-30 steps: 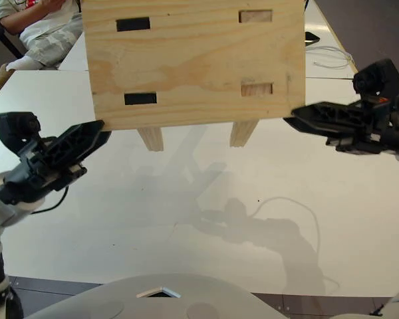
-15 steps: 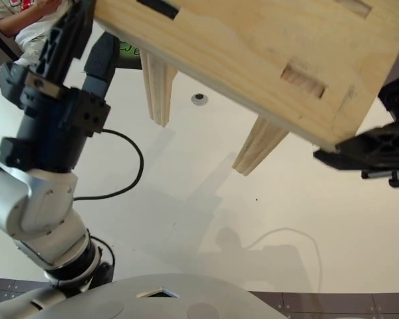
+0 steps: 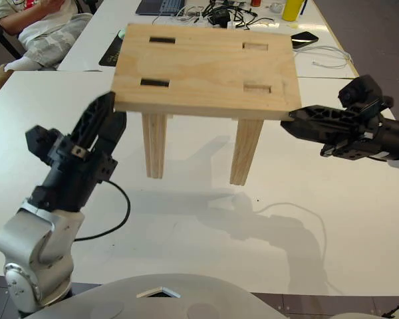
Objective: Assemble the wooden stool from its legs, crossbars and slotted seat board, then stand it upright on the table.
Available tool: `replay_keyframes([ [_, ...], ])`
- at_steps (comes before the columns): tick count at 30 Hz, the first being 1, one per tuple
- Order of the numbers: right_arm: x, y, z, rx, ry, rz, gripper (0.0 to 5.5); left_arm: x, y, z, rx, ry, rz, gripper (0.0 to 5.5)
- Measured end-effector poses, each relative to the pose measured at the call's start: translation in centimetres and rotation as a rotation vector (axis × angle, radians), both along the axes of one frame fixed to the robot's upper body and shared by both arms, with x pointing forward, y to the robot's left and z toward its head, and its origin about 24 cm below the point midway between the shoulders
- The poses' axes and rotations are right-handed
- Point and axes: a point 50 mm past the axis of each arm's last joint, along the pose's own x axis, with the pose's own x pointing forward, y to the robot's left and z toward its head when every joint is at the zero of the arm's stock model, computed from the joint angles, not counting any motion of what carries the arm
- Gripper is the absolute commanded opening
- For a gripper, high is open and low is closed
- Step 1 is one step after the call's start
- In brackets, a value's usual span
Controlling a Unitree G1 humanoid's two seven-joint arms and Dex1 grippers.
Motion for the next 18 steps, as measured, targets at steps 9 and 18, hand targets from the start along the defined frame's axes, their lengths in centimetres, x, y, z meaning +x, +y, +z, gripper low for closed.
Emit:
replay_keyframes([
  [9, -1.2, 2.0, -3.1, -0.066, -0.039, -0.002, 0.37, -5.0, 1.0, -2.9, 0.179, -0.005, -0.287, 1.35],
  [18, -2.1, 2.3, -3.5, -0.081, -0.038, 0.017, 1.42, -3.7, 1.7, -1.6, 0.203, -0.11, -0.222, 2.45],
])
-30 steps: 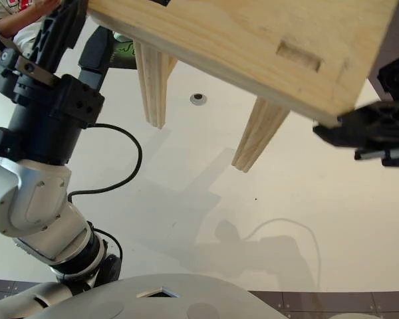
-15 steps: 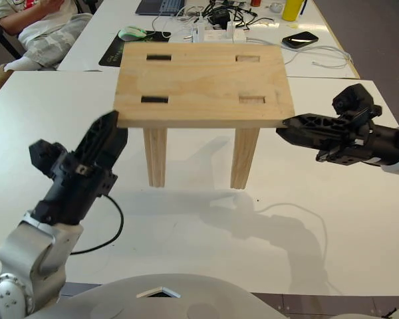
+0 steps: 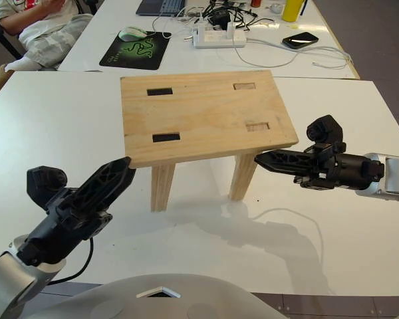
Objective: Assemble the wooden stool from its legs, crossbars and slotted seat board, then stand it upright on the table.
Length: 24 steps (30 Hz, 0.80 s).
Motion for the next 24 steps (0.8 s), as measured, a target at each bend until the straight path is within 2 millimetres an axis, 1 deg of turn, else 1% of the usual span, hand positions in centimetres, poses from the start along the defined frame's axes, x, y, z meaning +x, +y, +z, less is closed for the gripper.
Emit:
replay_keyframes([
  [4, 0.1, 0.0, 0.2, 0.0, -0.006, 0.004, 2.06, 0.1, 0.8, -0.9, 0.019, 0.037, 0.035, 3.08],
  [9, 0.0, 0.1, 0.3, 0.001, -0.006, 0.016, 2.81, -0.1, 2.0, -1.6, 0.051, 0.029, 0.022, 3.82],
  [11, 0.0, 0.1, 0.2, -0.001, -0.005, 0.018, 2.89, -0.2, 3.1, -2.1, 0.088, 0.038, 0.012, 4.13],
  [14, -0.1, 0.0, 0.2, -0.002, -0.003, 0.012, 2.89, 0.2, 4.5, -2.6, 0.138, 0.051, 0.026, 4.16],
  [16, 0.0, -0.2, 0.3, -0.01, -0.017, -0.017, 2.89, 0.6, 5.8, -2.7, 0.183, 0.051, 0.054, 4.16],
  [18, 0.5, -1.3, 0.4, -0.032, -0.035, -0.109, 2.89, 1.8, 7.9, -2.1, 0.233, 0.015, 0.136, 4.16],
  [20, 1.3, -3.1, 0.2, -0.121, -0.084, -0.24, 2.89, 3.2, 10.7, -0.8, 0.289, -0.04, 0.284, 4.16],
  [22, 2.5, -5.0, 0.0, -0.199, -0.145, -0.371, 2.89, 4.3, 12.6, 0.1, 0.362, -0.084, 0.412, 4.16],
  [23, 3.6, -6.1, 0.4, -0.241, -0.214, -0.464, 2.89, 5.1, 13.9, 0.6, 0.434, -0.115, 0.509, 4.16],
  [24, 4.6, -6.7, 1.0, -0.26, -0.279, -0.529, 2.89, 5.6, 14.7, 1.0, 0.49, -0.138, 0.581, 4.16],
])
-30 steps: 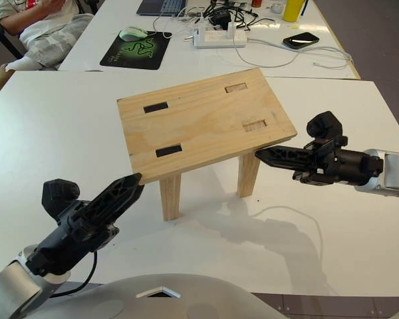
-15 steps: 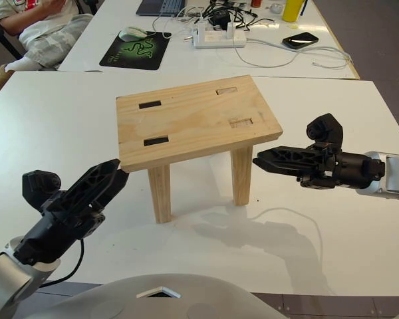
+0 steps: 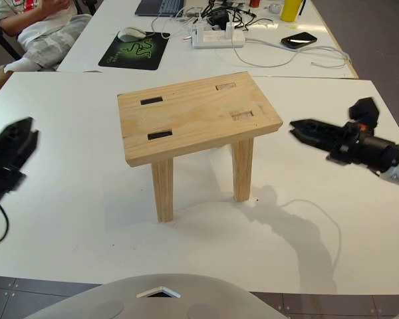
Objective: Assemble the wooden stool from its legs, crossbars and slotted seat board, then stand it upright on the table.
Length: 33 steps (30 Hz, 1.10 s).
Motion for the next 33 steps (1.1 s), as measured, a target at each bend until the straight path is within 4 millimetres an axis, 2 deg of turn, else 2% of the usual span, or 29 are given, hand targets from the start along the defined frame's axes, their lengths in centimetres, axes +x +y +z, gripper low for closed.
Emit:
replay_keyframes([
  [2, 2.6, 0.2, 3.0, -0.018, -0.239, -0.097, 2.89, 1.6, 1.3, 1.6, 0.164, -0.094, 0.161, 4.16],
  [5, 5.2, 1.8, 6.2, -0.058, -0.513, -0.217, 2.89, 3.8, 0.9, 3.9, 0.35, -0.224, 0.286, 4.16],
  [8, 7.5, 4.0, 6.6, -0.189, -0.693, -0.412, 2.89, 6.4, -1.4, 5.3, 0.537, -0.319, 0.32, 4.16],
  [12, 9.7, 8.3, 3.7, -0.426, -0.769, -0.634, 2.89, 10.3, -5.5, 4.9, 0.634, -0.412, 0.346, 4.16],
  [14, 9.8, 10.3, 2.4, -0.482, -0.782, -0.696, 2.89, 11.6, -7.3, 4.2, 0.656, -0.429, 0.342, 4.16],
  [15, 9.7, 11.2, 1.0, -0.507, -0.766, -0.742, 2.89, 12.3, -8.4, 3.3, 0.667, -0.434, 0.342, 4.16],
  [16, 9.5, 11.2, -0.3, -0.543, -0.744, -0.787, 2.89, 12.6, -9.0, 2.4, 0.675, -0.428, 0.347, 4.16],
  [18, 8.8, 10.2, -3.0, -0.612, -0.679, -0.87, 2.89, 12.8, -9.6, 0.4, 0.689, -0.39, 0.367, 4.16],
  [20, 7.6, 9.4, -6.0, -0.679, -0.615, -0.915, 2.89, 12.5, -10.1, -2.5, 0.686, -0.308, 0.368, 4.16],
  [23, 6.0, 9.3, -8.9, -0.723, -0.556, -0.921, 2.89, 11.5, -10.3, -5.6, 0.675, -0.22, 0.369, 4.16],
  [27, 4.5, 10.5, -10.9, -0.699, -0.507, -0.905, 2.89, 10.3, -10.4, -8.8, 0.669, -0.124, 0.357, 4.16],
  [33, 3.7, 12.2, -12.5, -0.702, -0.49, -0.874, 2.89, 10.3, -10.9, -10.7, 0.674, -0.079, 0.307, 4.16],
])
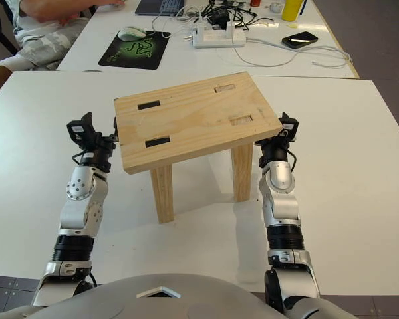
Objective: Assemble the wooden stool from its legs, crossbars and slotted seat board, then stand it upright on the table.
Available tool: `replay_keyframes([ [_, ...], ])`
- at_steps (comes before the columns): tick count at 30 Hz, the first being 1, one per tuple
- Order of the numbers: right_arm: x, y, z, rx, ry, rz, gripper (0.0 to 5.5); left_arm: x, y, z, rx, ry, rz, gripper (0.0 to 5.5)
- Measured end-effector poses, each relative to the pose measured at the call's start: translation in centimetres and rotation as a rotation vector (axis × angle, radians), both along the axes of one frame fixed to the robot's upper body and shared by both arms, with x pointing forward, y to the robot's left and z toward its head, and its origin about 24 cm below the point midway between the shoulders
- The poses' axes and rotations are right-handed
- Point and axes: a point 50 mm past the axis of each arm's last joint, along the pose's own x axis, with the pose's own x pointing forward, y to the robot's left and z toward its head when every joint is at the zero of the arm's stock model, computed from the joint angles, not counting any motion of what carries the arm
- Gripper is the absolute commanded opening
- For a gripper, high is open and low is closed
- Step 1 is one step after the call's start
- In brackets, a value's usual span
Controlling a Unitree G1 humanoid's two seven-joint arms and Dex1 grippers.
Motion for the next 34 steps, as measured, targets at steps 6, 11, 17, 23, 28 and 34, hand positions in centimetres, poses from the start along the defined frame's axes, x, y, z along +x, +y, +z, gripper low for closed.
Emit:
replay_keyframes([
  [6, 0.0, -0.1, -1.8, -0.001, 0.053, 0.0, 2.89, 0.6, 0.2, -0.6, 0.012, 0.009, -0.005, 4.16],
  [11, 0.3, -0.1, -2.4, -0.004, 0.063, 0.003, 2.89, 1.2, 0.2, -0.7, 0.01, -0.004, -0.013, 4.16],
  [17, 0.9, 0.1, -2.4, -0.011, 0.057, 0.013, 2.89, 1.7, -0.1, -0.7, 0.017, -0.018, -0.027, 4.16],
  [23, 1.2, 0.0, -2.7, -0.01, 0.065, 0.02, 2.89, 1.6, -0.4, -1.1, 0.005, -0.023, -0.027, 4.16],
  [28, 1.3, 0.1, -3.0, -0.014, 0.08, 0.037, 2.89, 1.6, -0.2, -1.4, 0.003, -0.018, -0.013, 4.16],
  [34, 1.4, 0.5, -3.7, -0.033, 0.129, 0.054, 2.89, 1.6, -0.4, -2.0, -0.003, 0.003, -0.004, 4.16],
])
